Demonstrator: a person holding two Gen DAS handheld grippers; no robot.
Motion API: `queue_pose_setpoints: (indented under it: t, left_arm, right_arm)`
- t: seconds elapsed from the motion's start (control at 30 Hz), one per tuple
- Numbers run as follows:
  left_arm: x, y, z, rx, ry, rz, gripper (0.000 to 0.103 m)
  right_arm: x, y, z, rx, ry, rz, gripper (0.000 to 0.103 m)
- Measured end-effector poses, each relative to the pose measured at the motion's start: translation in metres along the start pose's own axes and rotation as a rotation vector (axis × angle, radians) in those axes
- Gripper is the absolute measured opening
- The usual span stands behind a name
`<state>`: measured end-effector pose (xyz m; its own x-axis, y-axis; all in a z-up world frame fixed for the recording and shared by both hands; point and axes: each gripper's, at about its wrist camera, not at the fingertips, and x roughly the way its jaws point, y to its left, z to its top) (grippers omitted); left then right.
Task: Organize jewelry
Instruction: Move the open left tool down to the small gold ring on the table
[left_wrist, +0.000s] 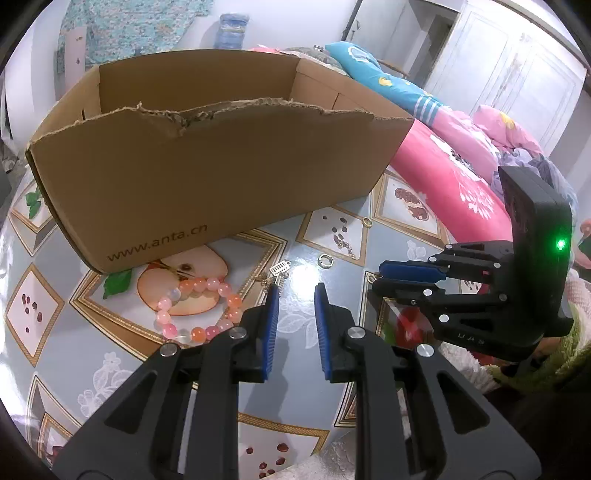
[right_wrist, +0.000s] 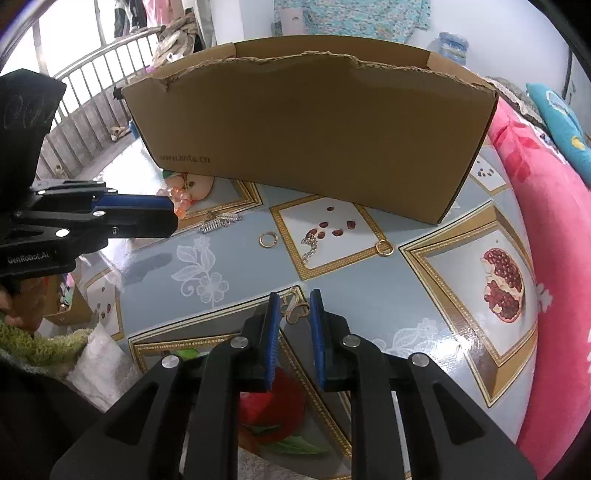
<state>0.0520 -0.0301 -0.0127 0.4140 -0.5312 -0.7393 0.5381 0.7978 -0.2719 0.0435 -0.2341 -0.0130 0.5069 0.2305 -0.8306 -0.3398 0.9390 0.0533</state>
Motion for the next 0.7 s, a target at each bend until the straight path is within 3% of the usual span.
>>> queue_pose_setpoints:
  t: [0.33, 0.53, 0.7]
  left_arm:
    - [0.010, -0.010, 0.012, 0.039, 0.003, -0.013, 0.018]
    - [0.031, -0.042, 0.034, 0.149, -0.007, -0.065, 0.025]
    - [0.059, -0.073, 0.046, 0.280, 0.015, -0.063, 0.028]
  right_arm:
    - [-0.009, -0.018, 0.006, 0.068, -0.045, -0.024, 0.016]
    - [-0.021, -0.047, 0.003, 0.151, -0.082, -0.078, 0.016]
    - [-0.026, -0.067, -0.001, 0.211, -0.110, -0.078, 0.016]
